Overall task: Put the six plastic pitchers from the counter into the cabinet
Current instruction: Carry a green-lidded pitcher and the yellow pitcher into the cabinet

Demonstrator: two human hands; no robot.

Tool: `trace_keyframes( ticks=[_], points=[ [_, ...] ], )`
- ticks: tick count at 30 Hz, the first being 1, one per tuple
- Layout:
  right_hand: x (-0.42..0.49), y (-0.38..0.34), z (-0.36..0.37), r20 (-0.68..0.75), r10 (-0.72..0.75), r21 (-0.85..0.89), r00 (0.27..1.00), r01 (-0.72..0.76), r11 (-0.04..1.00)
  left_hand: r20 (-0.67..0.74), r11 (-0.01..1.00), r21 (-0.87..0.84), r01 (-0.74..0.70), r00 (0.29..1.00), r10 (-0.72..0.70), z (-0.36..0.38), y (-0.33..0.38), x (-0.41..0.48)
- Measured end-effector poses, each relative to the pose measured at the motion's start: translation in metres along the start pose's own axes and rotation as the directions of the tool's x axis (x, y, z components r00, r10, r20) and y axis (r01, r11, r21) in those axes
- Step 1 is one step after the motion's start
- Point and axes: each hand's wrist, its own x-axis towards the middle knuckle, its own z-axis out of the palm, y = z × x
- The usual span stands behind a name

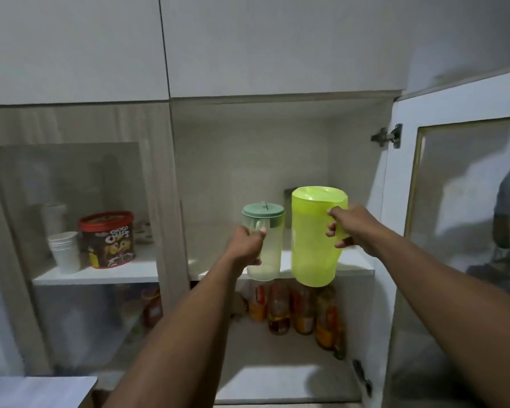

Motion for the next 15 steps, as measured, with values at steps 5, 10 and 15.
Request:
trace_keyframes(
  ticks=[5, 10, 15],
  points=[
    [0.062, 0.022, 0.026, -0.023, -0.033, 0.022, 0.999, 0.033, 0.999, -0.057, 1.000, -0.015, 0.001, 0.998, -0.001, 0.015, -0.015, 0.071],
    [0.155, 0.044, 0.078, -0.030, -0.038, -0.002, 0.999, 0.038, 0.999, -0.076, 1.000, 0.016, 0.005, 0.997, -0.004, 0.017, -0.048, 0.177],
    [0.261, 0.042, 0.131, -0.007, -0.018, -0.053, 1.000, 0.018, 0.998, -0.088, 0.997, 0.068, 0.036, 0.996, -0.030, 0.008, -0.077, 0.288]
  ],
)
